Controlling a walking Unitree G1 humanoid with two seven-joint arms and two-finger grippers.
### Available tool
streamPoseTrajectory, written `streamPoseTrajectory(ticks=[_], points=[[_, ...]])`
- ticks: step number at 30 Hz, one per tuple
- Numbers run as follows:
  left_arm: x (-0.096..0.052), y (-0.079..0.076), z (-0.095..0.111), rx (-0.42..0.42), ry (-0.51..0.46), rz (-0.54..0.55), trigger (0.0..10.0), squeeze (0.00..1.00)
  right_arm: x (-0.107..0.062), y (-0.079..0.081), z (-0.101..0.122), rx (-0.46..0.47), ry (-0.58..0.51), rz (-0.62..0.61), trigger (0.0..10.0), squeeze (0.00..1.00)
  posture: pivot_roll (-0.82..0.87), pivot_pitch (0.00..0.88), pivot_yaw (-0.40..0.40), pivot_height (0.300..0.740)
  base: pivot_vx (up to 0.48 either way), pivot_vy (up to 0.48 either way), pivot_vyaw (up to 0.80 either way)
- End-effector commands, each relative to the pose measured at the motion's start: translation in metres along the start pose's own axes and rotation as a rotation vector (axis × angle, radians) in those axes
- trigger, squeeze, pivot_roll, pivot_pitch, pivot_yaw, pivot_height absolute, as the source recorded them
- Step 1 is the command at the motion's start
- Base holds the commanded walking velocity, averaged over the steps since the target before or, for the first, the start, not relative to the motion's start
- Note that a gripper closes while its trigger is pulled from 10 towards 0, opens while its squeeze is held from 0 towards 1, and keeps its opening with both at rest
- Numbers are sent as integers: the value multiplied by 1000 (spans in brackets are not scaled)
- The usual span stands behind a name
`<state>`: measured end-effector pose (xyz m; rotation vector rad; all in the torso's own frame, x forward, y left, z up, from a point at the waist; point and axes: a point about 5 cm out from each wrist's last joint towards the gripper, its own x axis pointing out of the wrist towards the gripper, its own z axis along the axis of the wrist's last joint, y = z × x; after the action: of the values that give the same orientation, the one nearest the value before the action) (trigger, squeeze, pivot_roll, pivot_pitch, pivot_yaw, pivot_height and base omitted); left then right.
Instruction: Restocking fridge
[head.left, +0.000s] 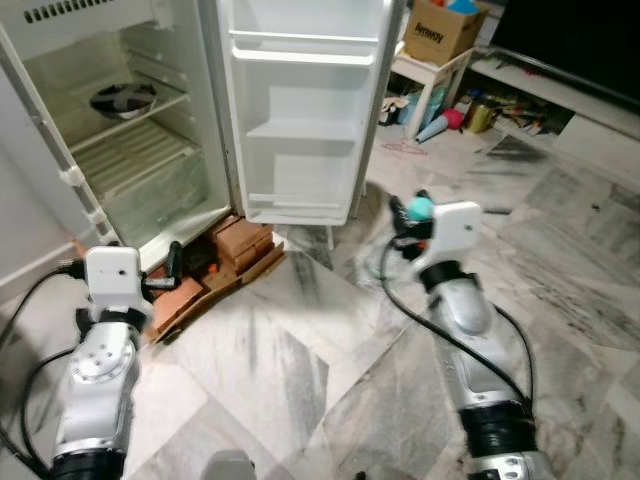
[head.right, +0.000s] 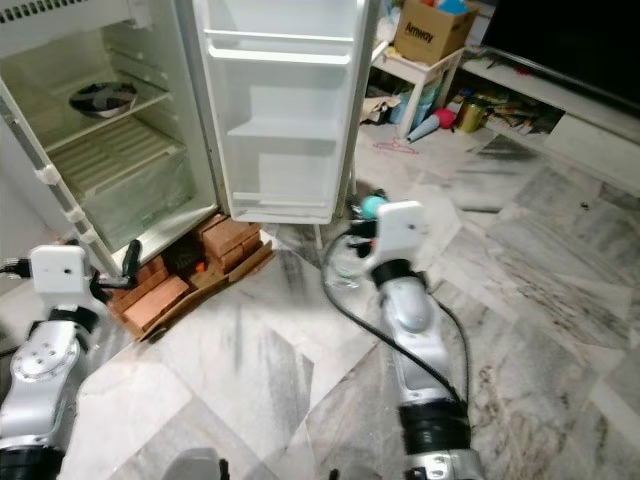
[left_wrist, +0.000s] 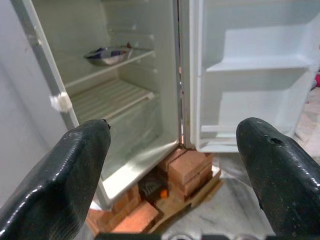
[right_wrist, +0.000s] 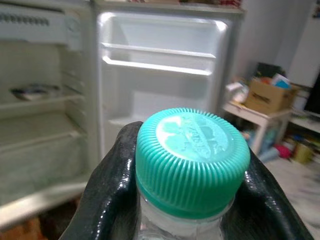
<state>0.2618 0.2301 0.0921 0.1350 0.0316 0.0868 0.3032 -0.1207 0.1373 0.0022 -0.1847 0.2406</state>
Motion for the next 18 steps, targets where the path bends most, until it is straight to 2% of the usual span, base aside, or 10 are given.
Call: streamPoseTrajectory(ticks=[1, 18], points=[[3, -13, 2, -15, -13, -49, 10000, 0, 1, -18, 4, -30, -13, -46, 10000, 0, 102, 28, -76, 740, 439, 0, 0], [3, -15, 2, -13, -18, -84, 10000, 0, 0, -13, 0, -30, -13, -44, 10000, 0, 103, 34, -67, 740, 448, 0, 0]])
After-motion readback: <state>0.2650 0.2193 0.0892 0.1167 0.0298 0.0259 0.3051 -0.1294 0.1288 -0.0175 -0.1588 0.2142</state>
